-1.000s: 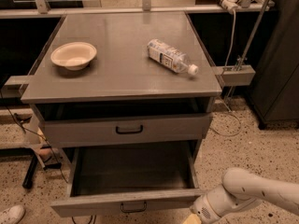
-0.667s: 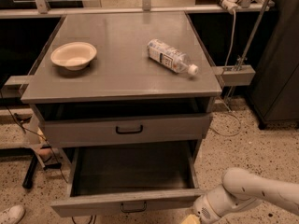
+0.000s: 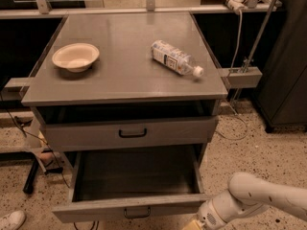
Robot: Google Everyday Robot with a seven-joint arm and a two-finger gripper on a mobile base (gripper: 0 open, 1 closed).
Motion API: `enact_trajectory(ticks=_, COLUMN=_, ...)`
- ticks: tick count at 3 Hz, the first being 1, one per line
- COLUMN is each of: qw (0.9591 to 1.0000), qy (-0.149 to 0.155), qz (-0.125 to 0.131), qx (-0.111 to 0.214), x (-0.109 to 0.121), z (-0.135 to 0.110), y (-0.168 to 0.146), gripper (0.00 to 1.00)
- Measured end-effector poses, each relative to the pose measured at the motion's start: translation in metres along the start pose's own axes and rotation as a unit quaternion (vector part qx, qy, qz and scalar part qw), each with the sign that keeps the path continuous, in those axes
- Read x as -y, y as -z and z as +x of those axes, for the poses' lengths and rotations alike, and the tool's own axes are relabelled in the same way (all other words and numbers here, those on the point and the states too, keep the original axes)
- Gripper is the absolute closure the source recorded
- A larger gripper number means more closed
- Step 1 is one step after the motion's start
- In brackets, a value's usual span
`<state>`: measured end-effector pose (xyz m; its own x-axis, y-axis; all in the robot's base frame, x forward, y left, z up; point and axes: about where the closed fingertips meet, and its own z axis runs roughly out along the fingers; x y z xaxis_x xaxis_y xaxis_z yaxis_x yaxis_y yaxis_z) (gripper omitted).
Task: Close middle drawer
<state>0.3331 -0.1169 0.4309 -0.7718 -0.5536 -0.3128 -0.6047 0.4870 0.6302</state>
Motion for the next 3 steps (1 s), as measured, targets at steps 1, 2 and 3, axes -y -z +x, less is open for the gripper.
enact_trajectory(ticks=1, qw=0.9997, qy=-0.01, qz=0.014, qx=0.018, x=0.007, z=-0.007, y=-0.003, gripper=0.89)
enact_trajectory(ticks=2, qw=0.9979, qy=-0.019, qz=0.042, qx=0.045, x=0.019, z=-0.016, y=-0.002, gripper=1.0)
enact_trajectory(ticks=3, qw=0.9949, qy=-0.022, qz=0.073, qx=0.066, x=0.029, z=-0.029, y=0.004, gripper=1.0)
